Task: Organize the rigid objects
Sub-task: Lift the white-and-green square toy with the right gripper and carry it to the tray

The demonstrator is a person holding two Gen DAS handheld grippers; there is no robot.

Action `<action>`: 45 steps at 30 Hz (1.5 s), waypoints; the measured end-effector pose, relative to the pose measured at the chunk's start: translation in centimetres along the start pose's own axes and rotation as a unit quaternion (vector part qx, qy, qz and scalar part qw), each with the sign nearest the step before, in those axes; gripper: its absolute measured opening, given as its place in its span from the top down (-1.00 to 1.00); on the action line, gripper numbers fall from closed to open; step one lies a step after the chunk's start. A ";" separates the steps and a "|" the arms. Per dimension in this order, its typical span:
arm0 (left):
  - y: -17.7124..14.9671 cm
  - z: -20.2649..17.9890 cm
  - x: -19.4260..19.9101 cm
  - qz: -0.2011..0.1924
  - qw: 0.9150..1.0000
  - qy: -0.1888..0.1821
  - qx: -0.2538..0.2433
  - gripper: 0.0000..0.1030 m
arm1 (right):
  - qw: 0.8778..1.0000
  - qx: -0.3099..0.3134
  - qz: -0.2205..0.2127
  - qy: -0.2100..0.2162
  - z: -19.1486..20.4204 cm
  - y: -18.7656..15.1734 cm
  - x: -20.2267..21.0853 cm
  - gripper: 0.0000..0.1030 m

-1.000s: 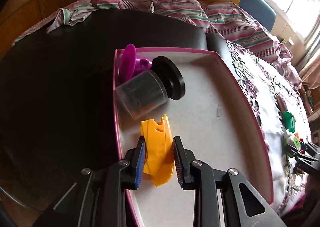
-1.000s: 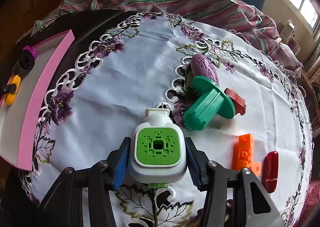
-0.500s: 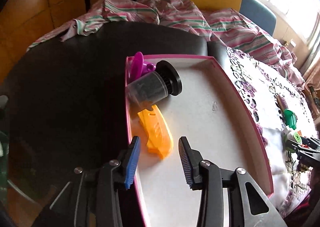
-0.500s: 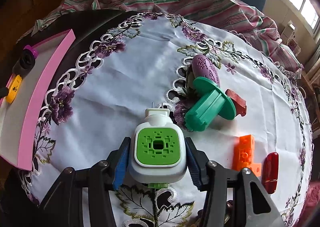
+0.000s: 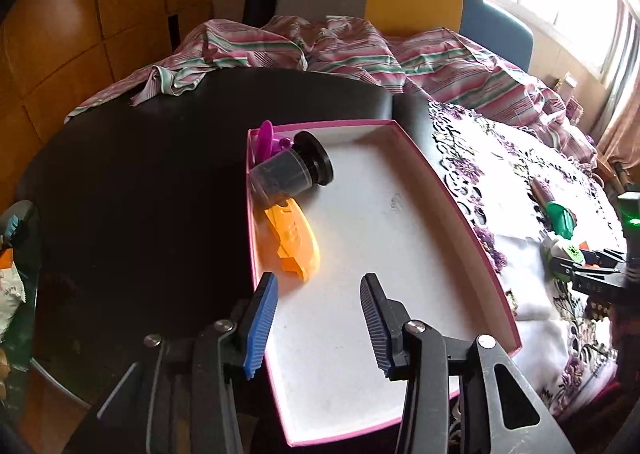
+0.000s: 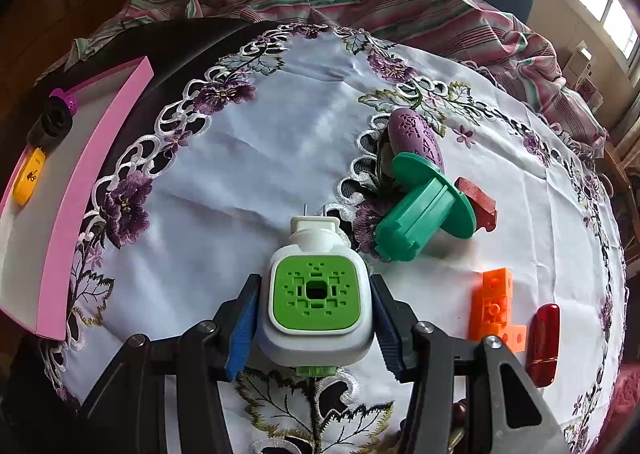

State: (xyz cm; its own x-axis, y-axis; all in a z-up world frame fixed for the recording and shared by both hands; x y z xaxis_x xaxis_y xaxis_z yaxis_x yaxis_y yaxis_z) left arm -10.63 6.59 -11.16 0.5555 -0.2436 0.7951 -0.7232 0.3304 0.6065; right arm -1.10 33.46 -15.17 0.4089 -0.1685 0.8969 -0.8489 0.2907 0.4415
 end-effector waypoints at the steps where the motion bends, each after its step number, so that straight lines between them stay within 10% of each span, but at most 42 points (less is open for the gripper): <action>1: -0.1 -0.1 0.1 0.000 1.000 0.001 0.000 0.15 | 1.000 0.000 -0.001 -0.001 0.0 0.0 0.0 -0.03; 28: -1.4 0.2 0.6 -0.001 1.000 0.003 0.006 0.08 | 1.000 0.019 -0.009 -0.016 0.1 0.1 0.1 -0.02; 38: -2.5 3.1 1.0 -0.005 0.999 0.018 0.039 0.08 | 0.998 -0.027 -0.043 0.041 1.5 1.0 3.9 -0.02; 45: -3.3 5.3 1.0 -0.002 0.998 0.031 0.061 0.08 | 0.990 0.018 -0.082 0.117 9.3 1.9 8.7 -0.02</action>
Point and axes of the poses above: each gripper's, at about its wrist camera, not at the fingertips, and x roughly against the way its jaws point, z to its left, y to its top, the point moved 8 cm from there along -x, roughly the way its jaws point, and after that the axes turned 8 degrees about -x, right-handed, at the moved point
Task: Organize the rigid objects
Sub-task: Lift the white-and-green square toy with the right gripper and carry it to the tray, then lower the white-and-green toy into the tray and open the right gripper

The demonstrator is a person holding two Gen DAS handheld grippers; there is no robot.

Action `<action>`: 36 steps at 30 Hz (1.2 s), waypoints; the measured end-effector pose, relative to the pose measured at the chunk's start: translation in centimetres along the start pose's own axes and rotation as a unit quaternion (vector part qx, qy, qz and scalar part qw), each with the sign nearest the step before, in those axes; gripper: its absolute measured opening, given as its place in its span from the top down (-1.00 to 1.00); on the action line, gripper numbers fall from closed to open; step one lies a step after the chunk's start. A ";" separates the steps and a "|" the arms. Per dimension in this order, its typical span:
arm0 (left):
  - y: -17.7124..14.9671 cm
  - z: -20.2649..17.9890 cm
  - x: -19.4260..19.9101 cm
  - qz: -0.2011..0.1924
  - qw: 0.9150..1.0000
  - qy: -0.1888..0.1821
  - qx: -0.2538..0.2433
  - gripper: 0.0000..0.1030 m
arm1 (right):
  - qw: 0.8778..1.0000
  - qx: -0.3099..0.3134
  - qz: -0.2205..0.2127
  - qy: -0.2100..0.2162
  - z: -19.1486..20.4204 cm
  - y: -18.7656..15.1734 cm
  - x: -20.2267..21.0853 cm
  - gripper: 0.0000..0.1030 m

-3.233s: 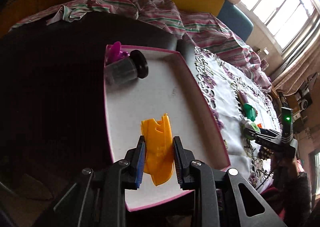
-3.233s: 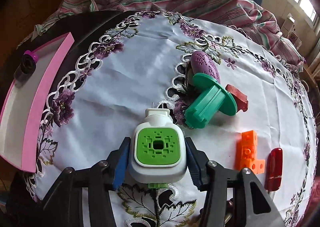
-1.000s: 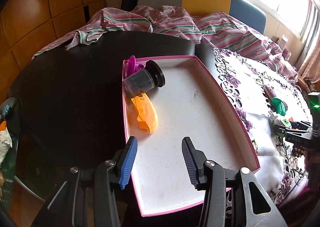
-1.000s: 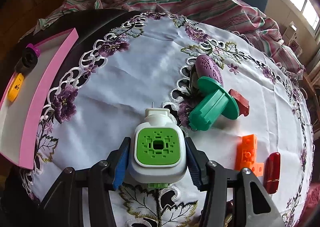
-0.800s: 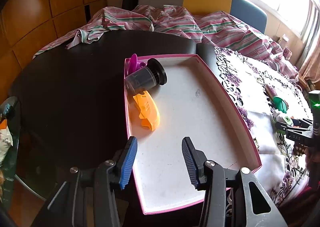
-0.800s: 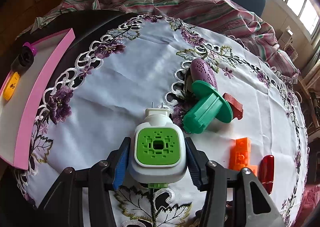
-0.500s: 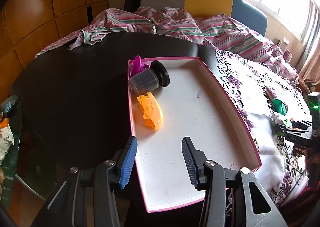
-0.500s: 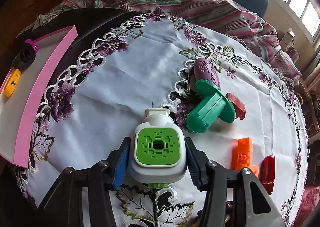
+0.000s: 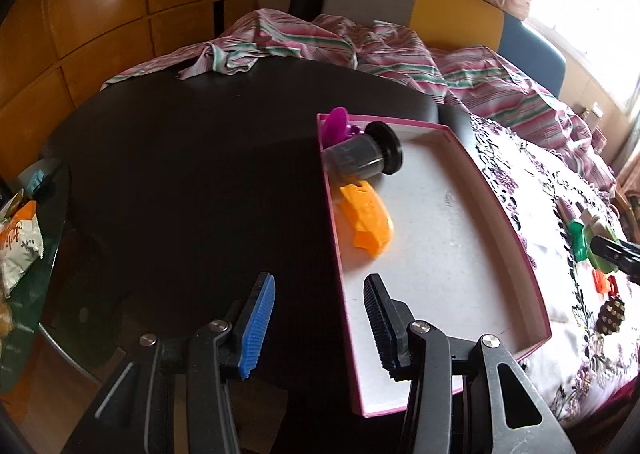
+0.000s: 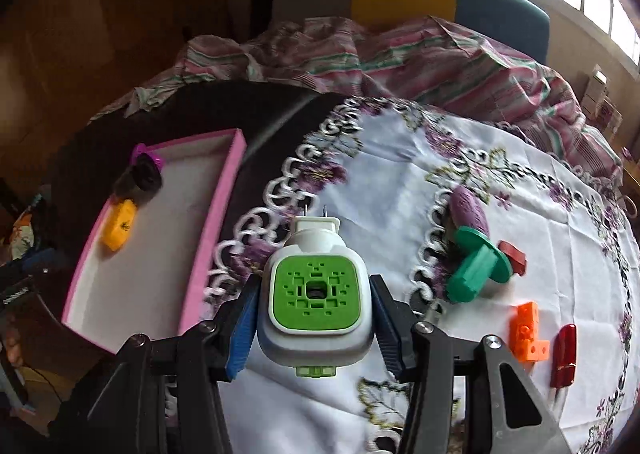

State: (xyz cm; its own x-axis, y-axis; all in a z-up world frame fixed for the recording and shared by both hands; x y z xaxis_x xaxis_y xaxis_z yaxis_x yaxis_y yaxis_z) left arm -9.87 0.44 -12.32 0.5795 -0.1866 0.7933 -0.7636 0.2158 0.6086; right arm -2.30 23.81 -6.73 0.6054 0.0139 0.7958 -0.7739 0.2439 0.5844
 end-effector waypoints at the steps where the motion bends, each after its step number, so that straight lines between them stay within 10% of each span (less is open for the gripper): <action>1: 0.0 0.1 0.0 0.000 1.000 0.000 0.002 0.08 | 1.000 0.009 0.000 0.014 1.7 0.0 0.0 -0.02; 15: -0.5 2.6 0.2 0.000 1.000 0.010 0.023 0.08 | 0.982 0.023 0.100 0.157 19.8 -3.5 -7.4 -0.02; 36: -1.1 4.4 0.4 0.001 0.999 0.023 0.038 0.10 | 0.973 0.010 0.132 0.191 22.0 -5.0 -9.1 -0.03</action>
Point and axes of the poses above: each gripper's, at about its wrist camera, not at the fingertips, and x roughly against the way its jaws point, z to its left, y to its top, the point moved 8 cm from there along -x, roughly the way its jaws point, and after that the axes turned 8 degrees about -x, right-handed, at the moved point
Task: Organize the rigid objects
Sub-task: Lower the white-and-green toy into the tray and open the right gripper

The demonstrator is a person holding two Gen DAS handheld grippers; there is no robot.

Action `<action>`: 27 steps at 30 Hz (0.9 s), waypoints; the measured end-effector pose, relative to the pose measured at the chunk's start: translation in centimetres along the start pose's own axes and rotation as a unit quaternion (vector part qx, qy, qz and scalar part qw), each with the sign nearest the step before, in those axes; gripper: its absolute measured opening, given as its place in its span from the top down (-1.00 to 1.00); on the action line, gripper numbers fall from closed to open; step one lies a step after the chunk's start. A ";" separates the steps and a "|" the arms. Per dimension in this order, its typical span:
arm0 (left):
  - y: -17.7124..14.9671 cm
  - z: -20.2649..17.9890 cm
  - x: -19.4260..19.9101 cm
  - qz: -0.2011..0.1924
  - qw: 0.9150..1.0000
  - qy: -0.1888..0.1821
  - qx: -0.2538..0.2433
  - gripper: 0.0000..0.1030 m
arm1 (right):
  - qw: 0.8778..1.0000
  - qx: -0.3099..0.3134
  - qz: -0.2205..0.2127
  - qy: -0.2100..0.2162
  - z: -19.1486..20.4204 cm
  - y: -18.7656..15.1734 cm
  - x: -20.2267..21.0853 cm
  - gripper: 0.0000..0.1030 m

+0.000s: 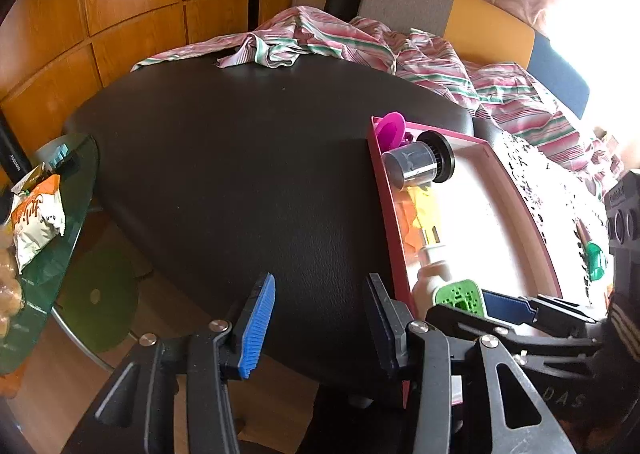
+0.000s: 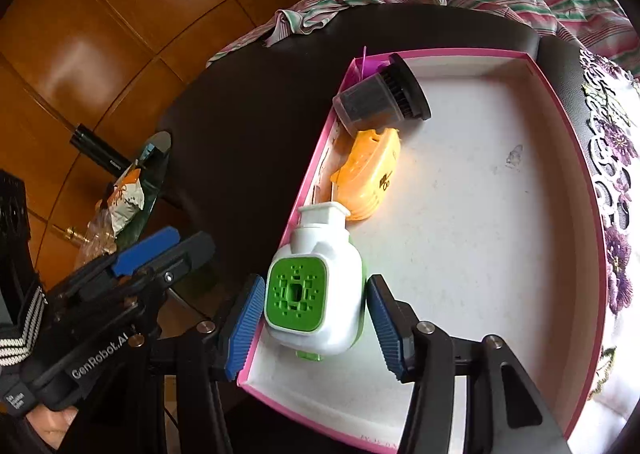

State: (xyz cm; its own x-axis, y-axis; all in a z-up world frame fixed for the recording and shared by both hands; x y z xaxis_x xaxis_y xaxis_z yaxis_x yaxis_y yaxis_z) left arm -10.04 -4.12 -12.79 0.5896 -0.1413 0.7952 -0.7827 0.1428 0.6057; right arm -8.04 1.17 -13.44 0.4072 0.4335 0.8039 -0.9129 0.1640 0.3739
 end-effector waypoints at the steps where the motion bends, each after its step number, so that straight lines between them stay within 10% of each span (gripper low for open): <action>1: 0.0 -0.1 0.0 0.000 1.000 0.000 -0.001 0.10 | 1.000 0.000 0.002 0.000 0.0 -0.1 0.0 -0.03; 27: -0.1 -1.3 0.4 0.003 1.000 0.000 -0.017 0.08 | 0.999 0.007 -0.024 -0.019 -1.3 -0.6 2.4 -0.05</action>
Point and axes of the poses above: each gripper's, at about its wrist camera, not at the fingertips, and x roughly against the way its jaws point, z to its left, y to its top, the point moved 8 cm from there along -x, roughly the way its jaws point, and after that the axes turned 8 degrees about -x, right-handed, at the moved point
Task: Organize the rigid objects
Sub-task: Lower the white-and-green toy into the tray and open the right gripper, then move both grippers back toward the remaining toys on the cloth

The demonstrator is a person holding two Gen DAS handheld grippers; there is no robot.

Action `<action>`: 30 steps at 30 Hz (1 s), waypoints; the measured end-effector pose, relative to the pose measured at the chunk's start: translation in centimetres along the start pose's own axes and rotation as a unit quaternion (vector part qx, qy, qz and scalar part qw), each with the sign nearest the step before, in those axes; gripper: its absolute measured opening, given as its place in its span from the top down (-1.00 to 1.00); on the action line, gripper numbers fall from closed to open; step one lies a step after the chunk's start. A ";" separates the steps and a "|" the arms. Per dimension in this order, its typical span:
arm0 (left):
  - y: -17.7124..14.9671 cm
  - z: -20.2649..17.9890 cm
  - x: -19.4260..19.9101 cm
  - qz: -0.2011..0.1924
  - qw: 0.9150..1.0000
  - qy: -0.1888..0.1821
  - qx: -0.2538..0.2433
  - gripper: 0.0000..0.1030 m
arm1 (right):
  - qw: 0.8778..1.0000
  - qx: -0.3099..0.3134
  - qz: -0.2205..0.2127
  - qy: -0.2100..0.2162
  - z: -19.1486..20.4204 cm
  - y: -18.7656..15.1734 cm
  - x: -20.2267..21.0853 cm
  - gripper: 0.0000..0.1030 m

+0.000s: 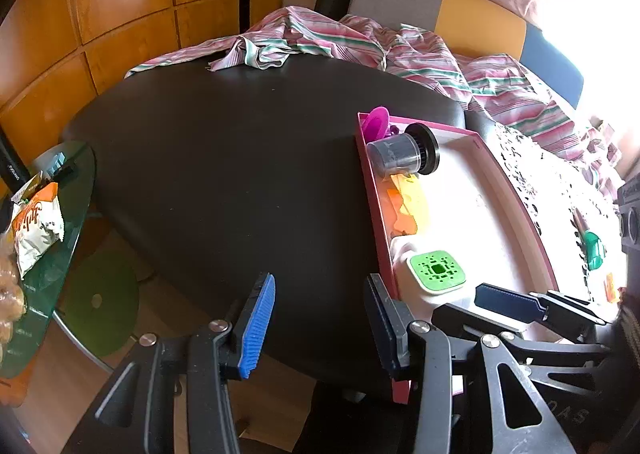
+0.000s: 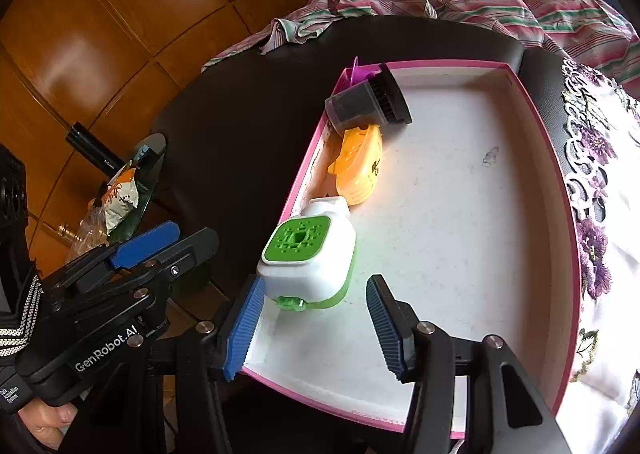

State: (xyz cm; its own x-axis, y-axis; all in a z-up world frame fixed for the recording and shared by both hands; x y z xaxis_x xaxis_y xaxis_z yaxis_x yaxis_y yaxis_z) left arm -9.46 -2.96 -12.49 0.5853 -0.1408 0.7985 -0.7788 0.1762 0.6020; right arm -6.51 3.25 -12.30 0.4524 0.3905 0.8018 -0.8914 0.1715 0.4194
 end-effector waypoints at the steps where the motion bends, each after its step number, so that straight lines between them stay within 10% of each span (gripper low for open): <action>1: 0.0 0.0 0.0 0.000 1.000 0.000 -0.001 0.08 | 1.000 0.000 -0.002 -0.001 0.0 0.0 0.1 -0.05; 30: 1.5 -3.0 1.2 -0.021 0.999 -0.009 -0.046 0.07 | 0.993 0.033 -0.082 -0.082 -3.4 2.2 5.2 -0.07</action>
State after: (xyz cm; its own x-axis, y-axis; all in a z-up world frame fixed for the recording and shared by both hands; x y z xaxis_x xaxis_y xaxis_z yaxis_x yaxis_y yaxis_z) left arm -9.23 0.08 -10.58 0.6116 -0.1672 0.7733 -0.7299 0.2580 0.6330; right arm -6.20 8.73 -8.72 0.5950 0.2081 0.7763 -0.8037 0.1587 0.5734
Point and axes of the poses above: each gripper's, at about its wrist camera, not at the fingertips, and x roughly against the way its jaws point, z to its left, y to its top, the point moved 8 cm from there along -x, roughly the way its jaws point, and after that the axes turned 8 degrees about -x, right-handed, at the moved point
